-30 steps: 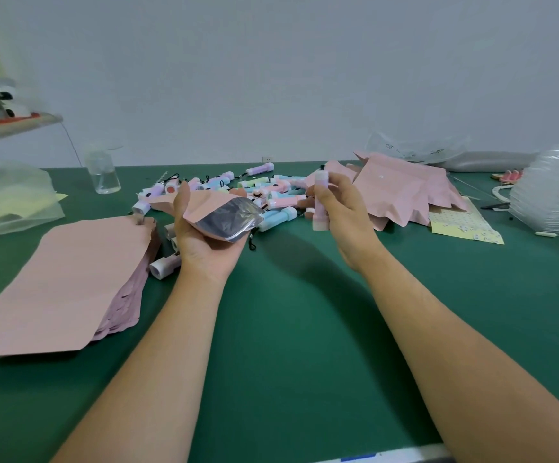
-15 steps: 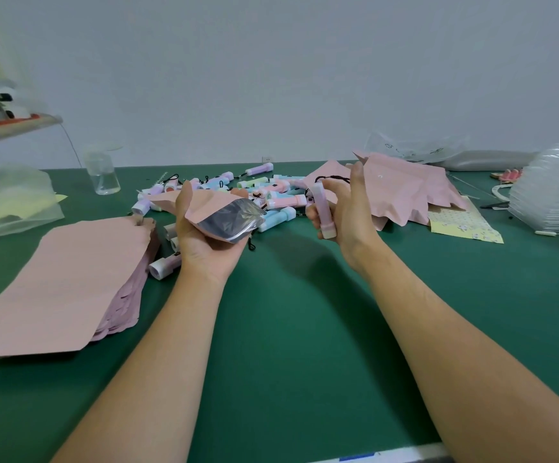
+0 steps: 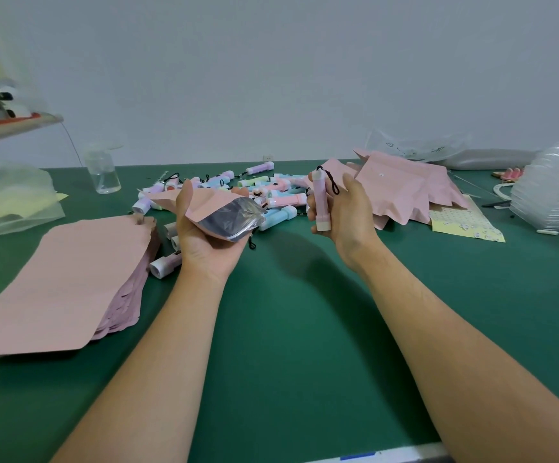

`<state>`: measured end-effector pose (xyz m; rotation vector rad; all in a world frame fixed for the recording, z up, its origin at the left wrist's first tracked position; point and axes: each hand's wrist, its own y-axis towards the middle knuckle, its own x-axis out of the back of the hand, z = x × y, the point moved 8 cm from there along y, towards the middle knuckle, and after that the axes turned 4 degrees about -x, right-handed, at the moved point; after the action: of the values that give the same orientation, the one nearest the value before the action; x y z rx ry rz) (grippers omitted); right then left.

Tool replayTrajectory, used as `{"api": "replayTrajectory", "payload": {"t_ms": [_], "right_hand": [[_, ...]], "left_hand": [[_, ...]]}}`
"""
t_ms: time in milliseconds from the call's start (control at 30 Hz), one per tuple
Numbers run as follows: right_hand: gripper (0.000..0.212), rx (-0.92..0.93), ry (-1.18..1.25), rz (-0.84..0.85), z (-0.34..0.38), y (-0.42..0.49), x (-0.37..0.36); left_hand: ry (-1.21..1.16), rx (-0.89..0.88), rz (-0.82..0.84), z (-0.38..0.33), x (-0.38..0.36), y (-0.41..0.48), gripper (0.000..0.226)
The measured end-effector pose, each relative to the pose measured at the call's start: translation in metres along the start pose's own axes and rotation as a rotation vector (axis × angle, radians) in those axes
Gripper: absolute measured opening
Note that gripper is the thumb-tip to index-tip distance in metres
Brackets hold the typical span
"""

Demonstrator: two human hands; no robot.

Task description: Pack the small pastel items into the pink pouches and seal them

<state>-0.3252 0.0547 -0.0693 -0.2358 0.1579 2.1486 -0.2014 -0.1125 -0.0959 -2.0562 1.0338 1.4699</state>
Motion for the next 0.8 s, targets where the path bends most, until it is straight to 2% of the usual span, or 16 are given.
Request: {"api": "replayTrajectory", "payload": {"t_ms": [100,167,367,467,800], "right_hand": [[0.090,0.037,-0.073,0.071,0.003,-0.001,-0.003],[0.093,0.042,-0.122,0.090,0.002,-0.002,-0.005],[0.079,0.002,-0.183,0.020,-0.003,0.000,-0.003],[0.068,-0.004,-0.261,-0.001,-0.004,0.002,-0.002],[0.038,0.223,-0.380,0.125,0.001,-0.008,-0.023]], "left_hand": [[0.007,0.006,0.015,0.000,-0.001,0.000,0.071],[0.010,0.002,0.020,-0.001,-0.001,0.000,0.070],[0.021,-0.001,0.009,-0.002,-0.002,0.000,0.060],[0.026,-0.005,0.005,-0.001,-0.002,-0.001,0.063],[0.006,-0.009,0.001,-0.003,-0.002,-0.002,0.063]]}}
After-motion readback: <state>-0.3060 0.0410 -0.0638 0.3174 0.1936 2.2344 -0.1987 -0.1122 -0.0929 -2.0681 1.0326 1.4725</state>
